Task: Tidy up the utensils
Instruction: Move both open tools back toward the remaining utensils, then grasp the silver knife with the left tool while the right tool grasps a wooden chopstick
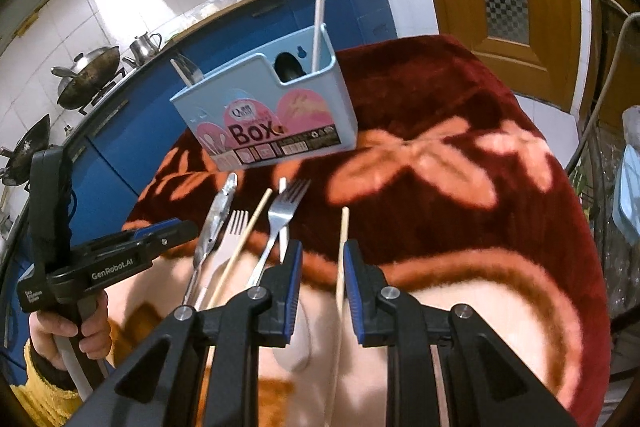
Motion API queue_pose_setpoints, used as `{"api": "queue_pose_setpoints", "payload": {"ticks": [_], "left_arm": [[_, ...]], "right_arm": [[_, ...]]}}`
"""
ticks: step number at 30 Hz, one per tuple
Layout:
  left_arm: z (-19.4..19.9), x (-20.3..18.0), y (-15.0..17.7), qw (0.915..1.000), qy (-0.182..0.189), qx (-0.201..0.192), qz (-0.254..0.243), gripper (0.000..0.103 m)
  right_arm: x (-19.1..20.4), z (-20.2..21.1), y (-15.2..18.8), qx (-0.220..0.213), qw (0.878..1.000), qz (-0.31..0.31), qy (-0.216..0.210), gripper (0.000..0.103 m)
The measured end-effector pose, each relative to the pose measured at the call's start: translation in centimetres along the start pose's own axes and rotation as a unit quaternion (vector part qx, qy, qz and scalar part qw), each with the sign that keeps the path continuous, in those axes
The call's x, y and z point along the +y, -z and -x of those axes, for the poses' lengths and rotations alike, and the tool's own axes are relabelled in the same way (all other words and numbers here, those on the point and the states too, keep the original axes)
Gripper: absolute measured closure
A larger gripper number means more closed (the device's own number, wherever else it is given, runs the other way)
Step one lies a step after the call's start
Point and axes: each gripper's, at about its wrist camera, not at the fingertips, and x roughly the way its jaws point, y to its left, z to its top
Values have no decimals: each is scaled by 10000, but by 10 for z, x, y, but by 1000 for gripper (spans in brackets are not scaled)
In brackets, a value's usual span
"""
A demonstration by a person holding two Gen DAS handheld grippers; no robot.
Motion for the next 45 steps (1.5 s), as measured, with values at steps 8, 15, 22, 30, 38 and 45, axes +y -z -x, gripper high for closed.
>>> {"api": "queue_pose_setpoints", "payload": {"ticks": [8,15,22,30,38,45], "left_arm": [[-16,-8,-5,9995,-3,247,-209,75],[-26,-9,-18,9985,31,468,-293,75],[-33,-19,-32,9957,-7,650,-665,75],[-36,-13,-41,9967,83,602,-540,98],[-17,4,-24,9986,39,322,-407,99],[5,10,-18,9970,-384,-86,-664,99]], "right_arm": [[-8,-2,1,48,10000,-49,35,79],[-11,-3,2,73,10000,-54,25,79],[-11,-5,2,171,9998,38,78,79],[-4,-6,-2,392,9988,236,149,79],[1,-18,-7,883,9946,504,199,79],[5,-37,-12,1425,9874,611,315,79]]}}
